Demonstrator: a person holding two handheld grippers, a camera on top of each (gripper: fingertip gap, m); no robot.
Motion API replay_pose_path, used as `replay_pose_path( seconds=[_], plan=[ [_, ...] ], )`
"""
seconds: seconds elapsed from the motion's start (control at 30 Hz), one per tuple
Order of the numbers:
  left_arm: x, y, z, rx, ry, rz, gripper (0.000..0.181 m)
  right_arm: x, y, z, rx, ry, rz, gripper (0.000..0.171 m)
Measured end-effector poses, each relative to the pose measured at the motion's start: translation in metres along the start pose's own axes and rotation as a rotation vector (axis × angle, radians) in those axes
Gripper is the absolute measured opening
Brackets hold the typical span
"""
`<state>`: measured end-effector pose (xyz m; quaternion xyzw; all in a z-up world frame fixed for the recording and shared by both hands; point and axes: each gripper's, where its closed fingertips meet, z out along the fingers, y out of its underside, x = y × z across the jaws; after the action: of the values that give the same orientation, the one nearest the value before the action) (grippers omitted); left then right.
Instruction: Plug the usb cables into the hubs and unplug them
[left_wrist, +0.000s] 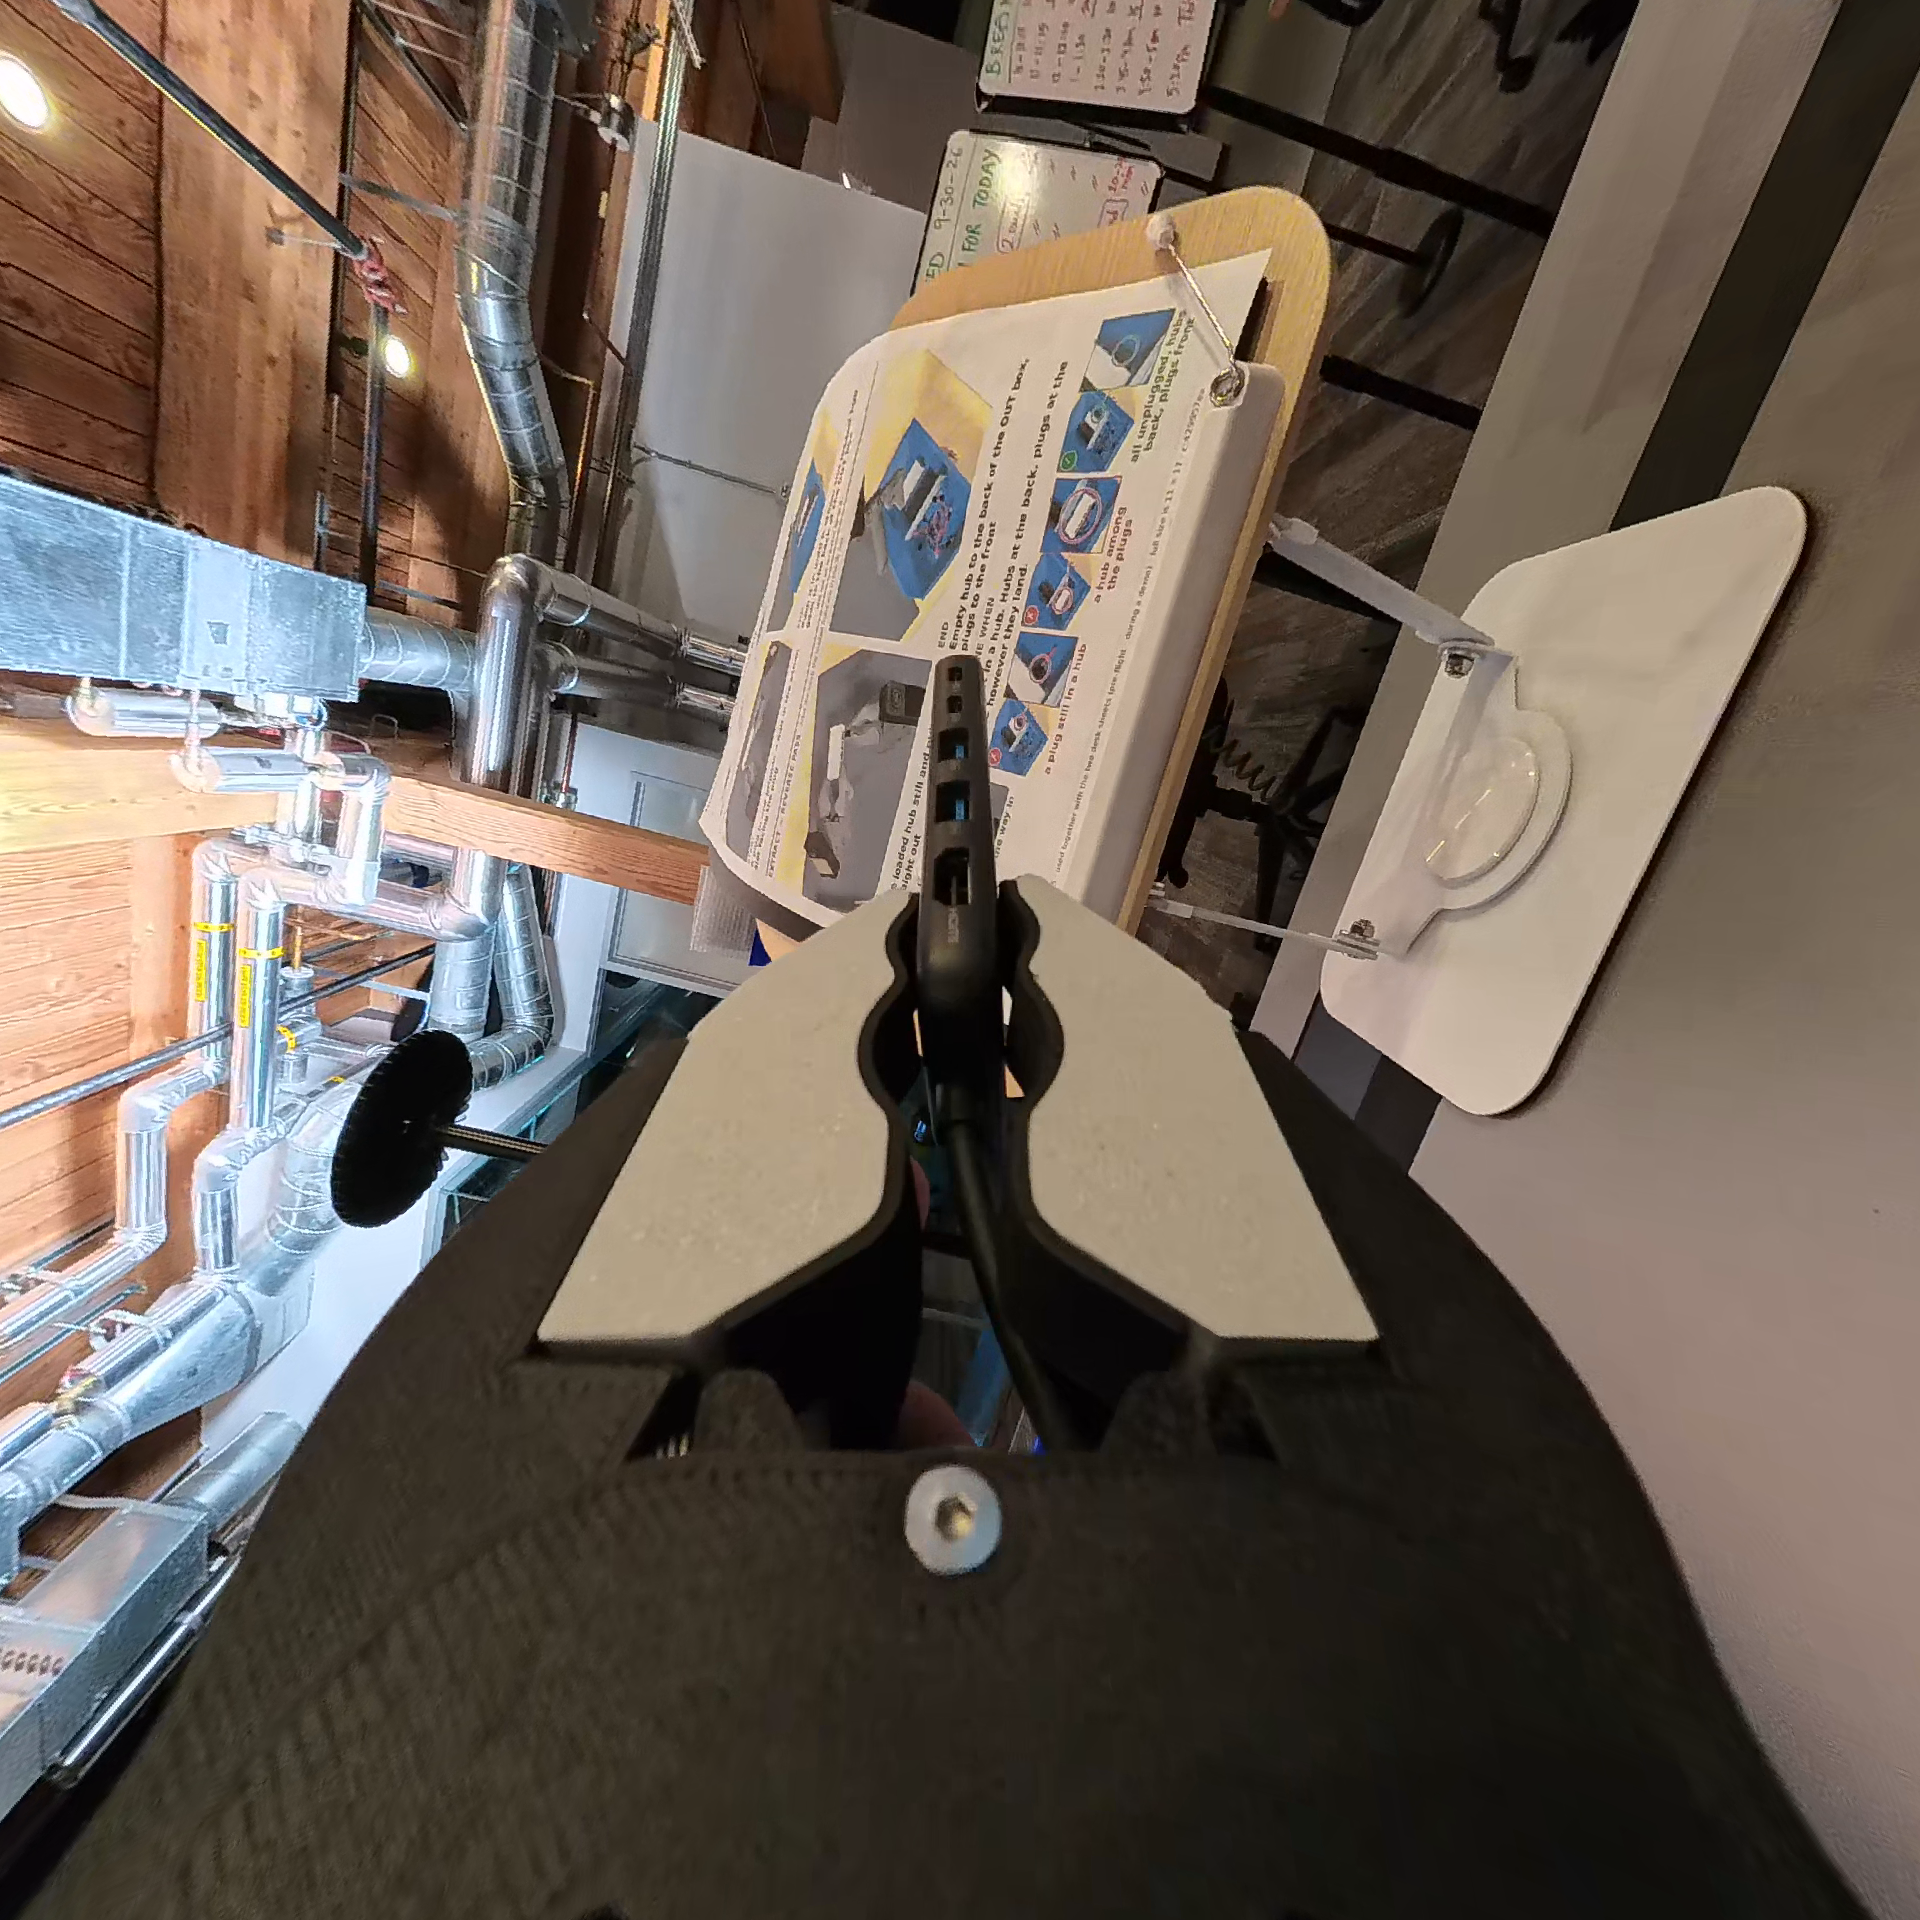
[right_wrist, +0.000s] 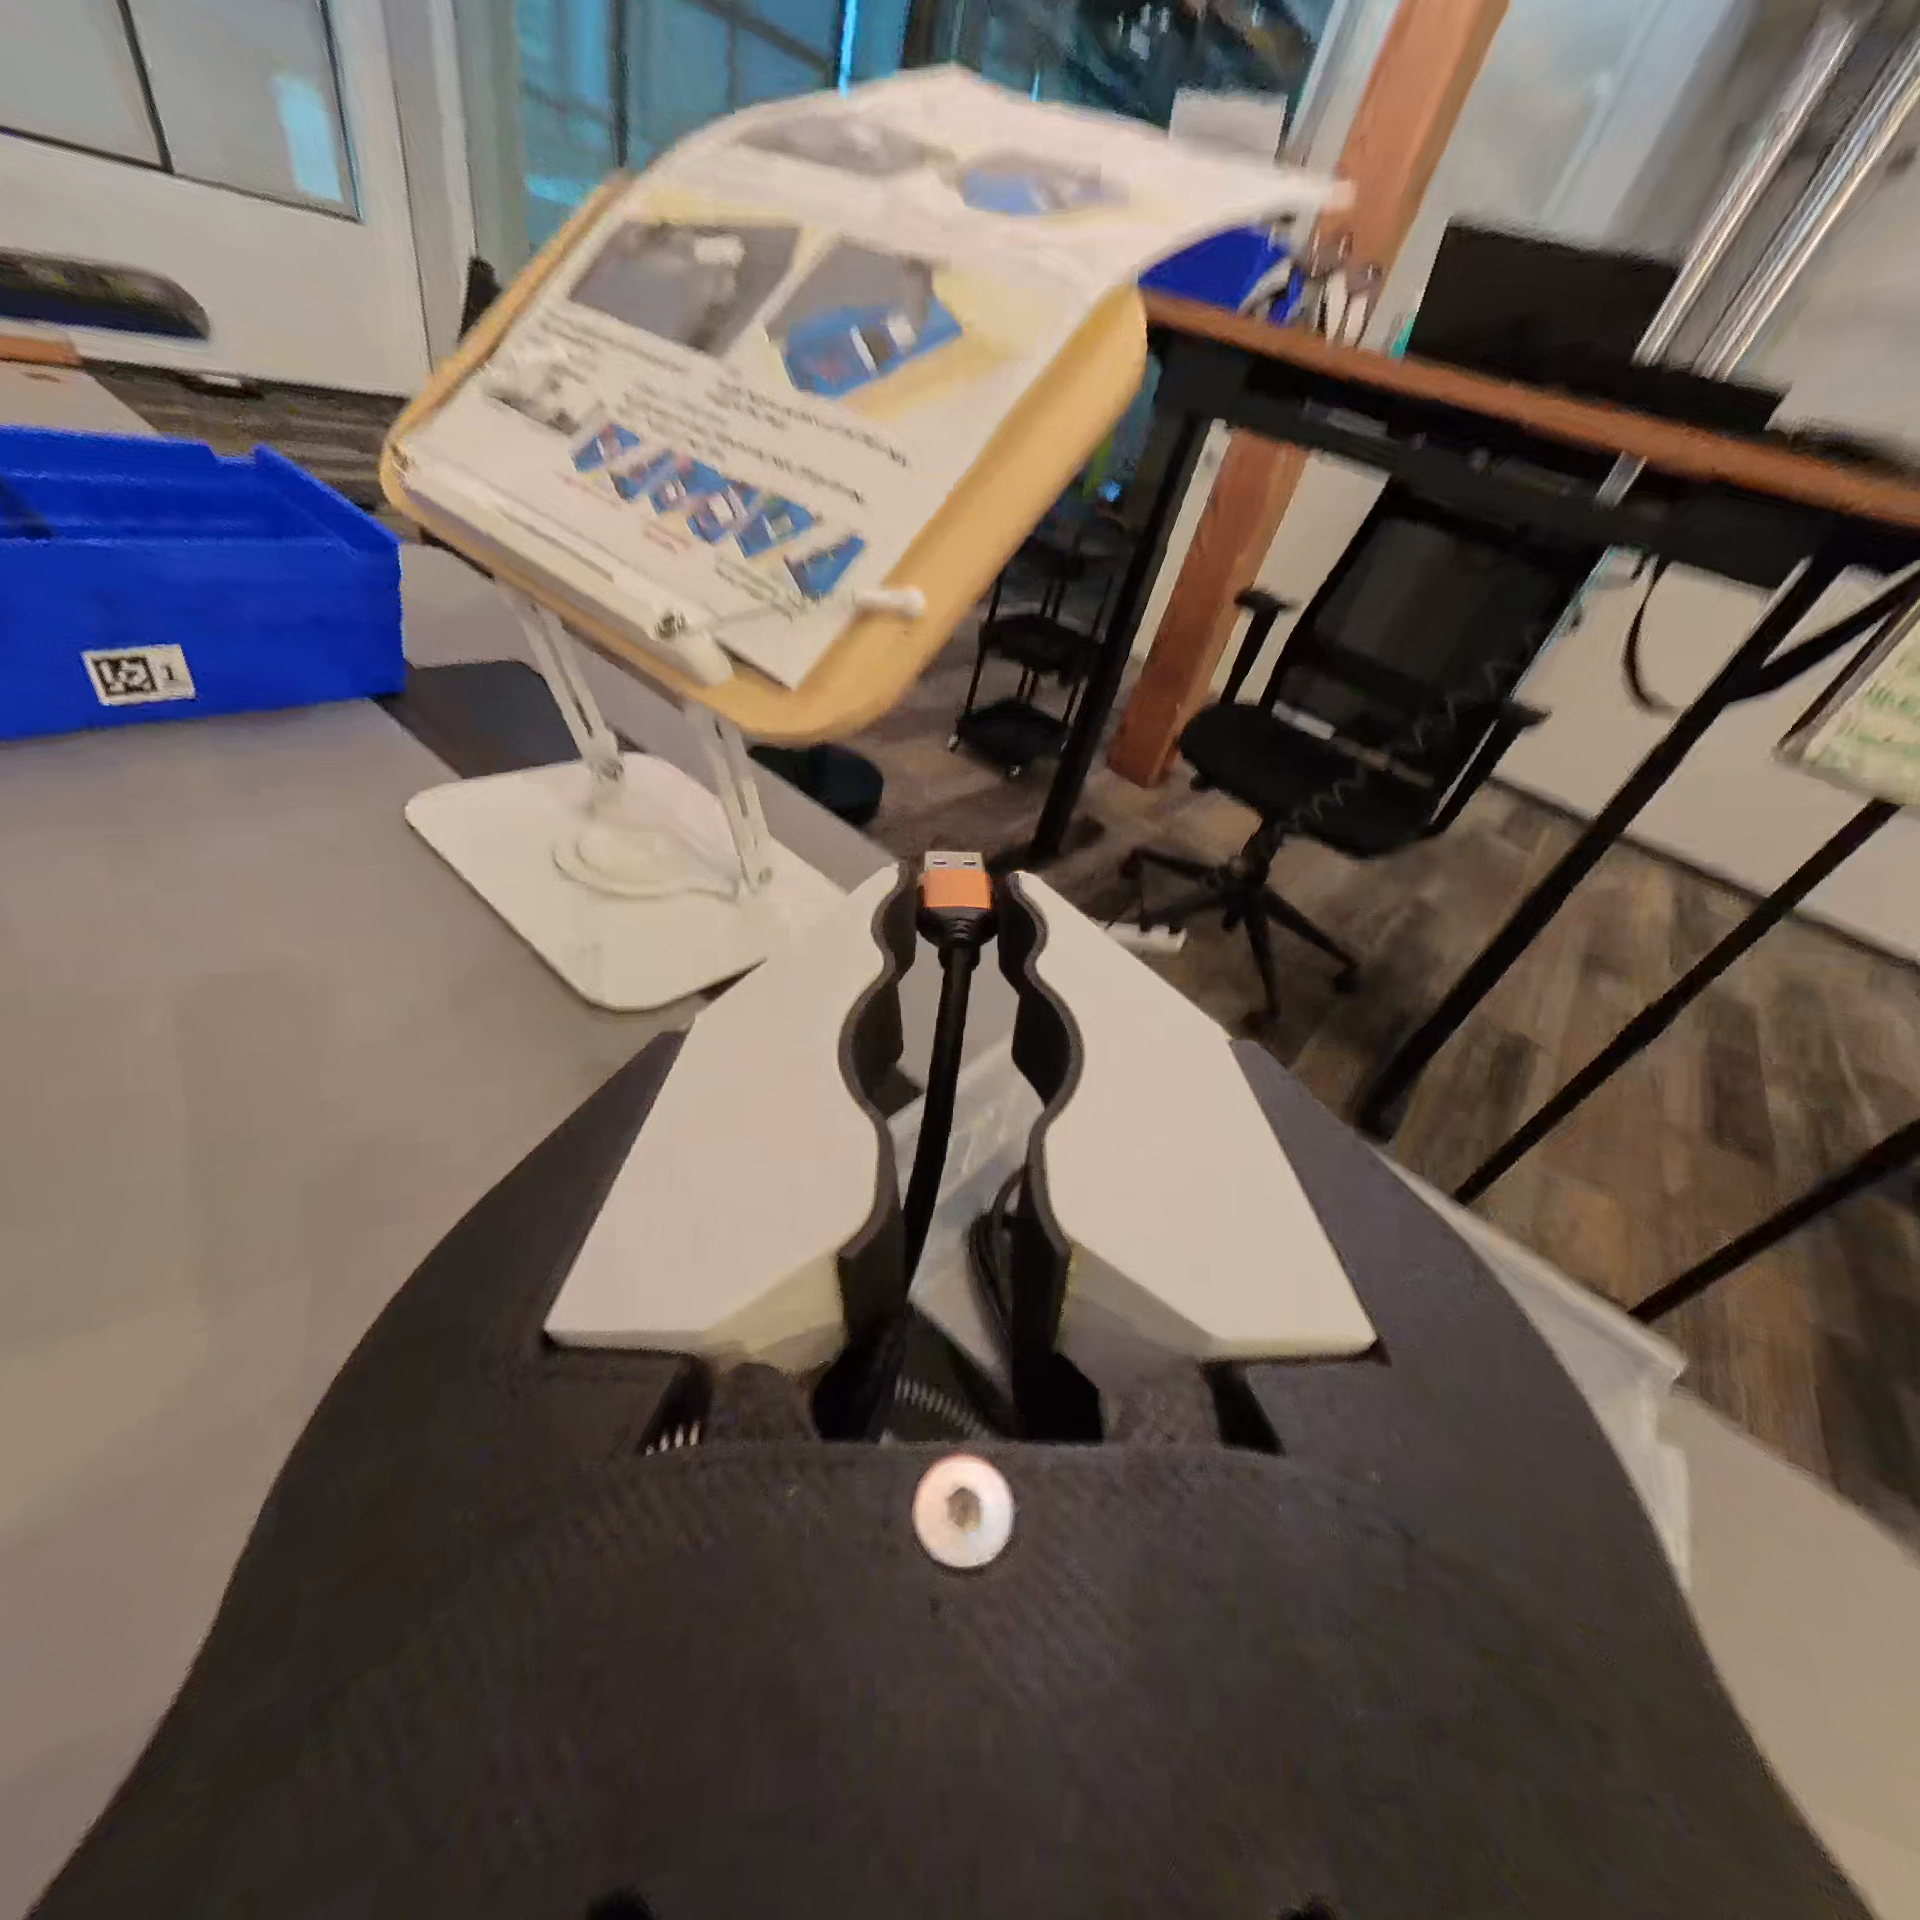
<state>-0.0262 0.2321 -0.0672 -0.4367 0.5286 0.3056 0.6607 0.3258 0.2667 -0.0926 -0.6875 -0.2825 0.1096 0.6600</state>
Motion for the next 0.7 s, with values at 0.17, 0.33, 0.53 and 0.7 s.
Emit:
replay_pose_path(
  seconds=[0.17, 0.33, 0.53, 0.7],
  plan=[
    [0.004, -0.001, 0.000, 0.003, 0.012, 0.006, 0.013, -0.002, 0.082, -0.006, -0.351, -0.070, 0.043, 0.013],
    [0.010, -0.003, 0.002, 0.007, 0.026, 0.019, 0.013, -0.017, 0.119, -0.016, -0.565, -0.141, 0.008, 0.013],
    [0.009, -0.004, 0.000, 0.013, 0.029, 0.022, 0.013, -0.030, 0.148, -0.027, -0.765, -0.190, 0.001, 0.040],
    [0.010, -0.004, 0.000, 0.014, 0.032, 0.025, 0.013, -0.024, 0.148, -0.041, -0.874, -0.135, -0.050, 0.049]
  ],
)
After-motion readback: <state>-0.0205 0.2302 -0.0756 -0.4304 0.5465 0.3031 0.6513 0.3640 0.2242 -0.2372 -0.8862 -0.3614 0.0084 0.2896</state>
